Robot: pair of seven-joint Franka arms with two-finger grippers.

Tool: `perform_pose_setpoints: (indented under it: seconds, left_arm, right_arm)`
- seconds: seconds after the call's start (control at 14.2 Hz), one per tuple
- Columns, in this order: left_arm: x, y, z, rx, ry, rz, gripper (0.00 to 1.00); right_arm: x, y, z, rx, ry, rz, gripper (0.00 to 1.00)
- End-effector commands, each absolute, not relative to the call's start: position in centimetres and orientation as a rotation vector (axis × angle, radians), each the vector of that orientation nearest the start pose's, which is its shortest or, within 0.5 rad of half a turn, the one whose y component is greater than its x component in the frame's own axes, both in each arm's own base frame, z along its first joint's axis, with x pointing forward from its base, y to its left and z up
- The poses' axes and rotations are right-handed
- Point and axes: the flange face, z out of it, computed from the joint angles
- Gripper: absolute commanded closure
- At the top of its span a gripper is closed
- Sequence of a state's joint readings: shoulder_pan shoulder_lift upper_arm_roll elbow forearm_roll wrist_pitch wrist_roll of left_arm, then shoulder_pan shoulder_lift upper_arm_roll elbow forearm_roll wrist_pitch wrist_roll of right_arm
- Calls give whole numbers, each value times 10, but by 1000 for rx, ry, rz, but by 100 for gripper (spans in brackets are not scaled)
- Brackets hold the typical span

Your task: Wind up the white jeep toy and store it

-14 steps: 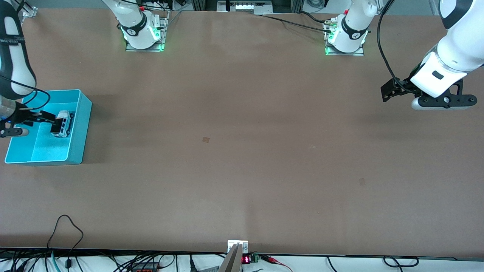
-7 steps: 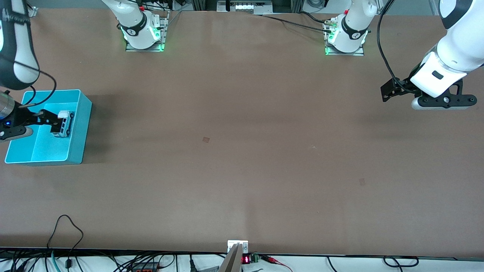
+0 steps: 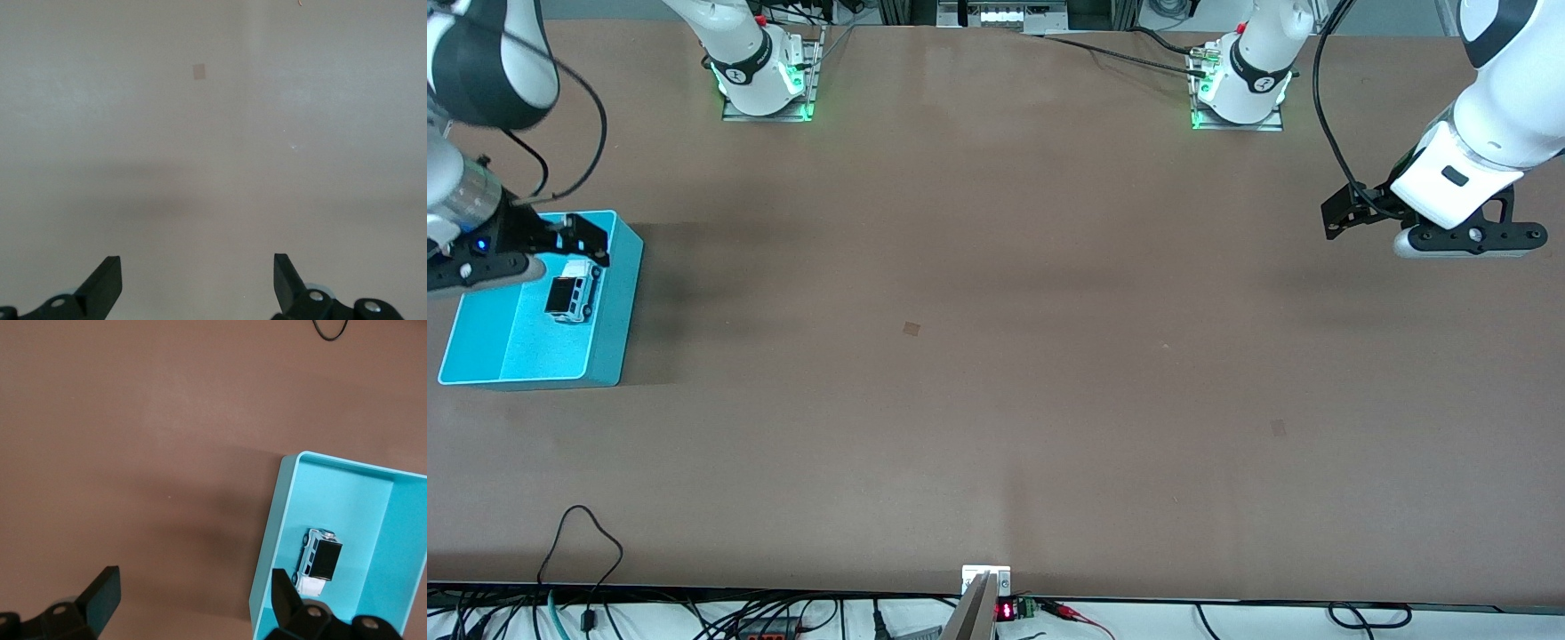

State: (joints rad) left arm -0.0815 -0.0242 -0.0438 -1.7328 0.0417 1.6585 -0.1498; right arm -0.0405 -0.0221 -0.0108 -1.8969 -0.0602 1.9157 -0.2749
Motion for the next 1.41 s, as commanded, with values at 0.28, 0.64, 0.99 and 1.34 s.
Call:
perform_pose_setpoints:
  seconds: [0.28,0.64,0.99,1.34]
  left_arm:
    - [541,-66,574,-3072,2,76,0]
    - [541,-65,574,-3074,-1,77,0]
    - [541,-64,573,-3072,-3,79,0]
    - [541,-64,574,-3072,-3,81,0]
  right_arm:
    - [525,-19,573,-3097,-119,-65,0]
    - [528,15,587,-3086,-142,-101,0]
    - [557,17,577,-3091,-137,-111,0]
    - [577,7,585,-3102,-106,-197,0]
